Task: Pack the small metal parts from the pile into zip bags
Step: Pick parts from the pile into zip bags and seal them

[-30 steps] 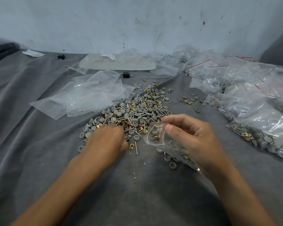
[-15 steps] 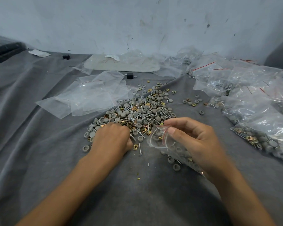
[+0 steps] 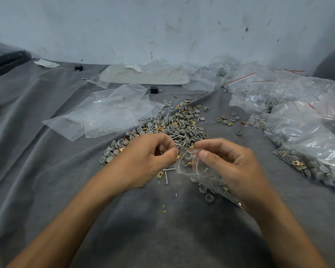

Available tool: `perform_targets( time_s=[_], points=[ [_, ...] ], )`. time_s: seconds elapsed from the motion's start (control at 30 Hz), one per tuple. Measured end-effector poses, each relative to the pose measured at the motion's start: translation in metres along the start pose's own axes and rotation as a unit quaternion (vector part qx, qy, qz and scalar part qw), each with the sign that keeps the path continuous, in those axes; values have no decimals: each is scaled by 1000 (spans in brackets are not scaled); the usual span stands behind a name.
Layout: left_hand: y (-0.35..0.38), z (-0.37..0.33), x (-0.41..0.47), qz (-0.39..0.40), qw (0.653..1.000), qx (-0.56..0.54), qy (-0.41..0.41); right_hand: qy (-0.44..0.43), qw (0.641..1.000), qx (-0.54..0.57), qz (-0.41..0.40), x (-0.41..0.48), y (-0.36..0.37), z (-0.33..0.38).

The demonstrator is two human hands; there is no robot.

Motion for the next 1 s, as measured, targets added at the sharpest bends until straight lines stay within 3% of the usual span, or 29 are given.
perform_targets(
  time_s=[0.27, 1.0],
  points=[
    [3, -1, -5, 85, 993, 77, -16, -11, 1000, -15, -9, 0, 0, -1],
    [4, -15, -7, 74, 991, 113, 7, 2, 999, -41, -18, -1, 1, -1]
  ],
)
Point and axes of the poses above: each hand's wrist, its own x-axis towards the middle knuckle, its own y-axis out of the palm, z = x × y, the point moved 1 cm from there along x, towards the middle knuckle, and after that the axes turned 10 degrees about y, right-handed, at the moved point
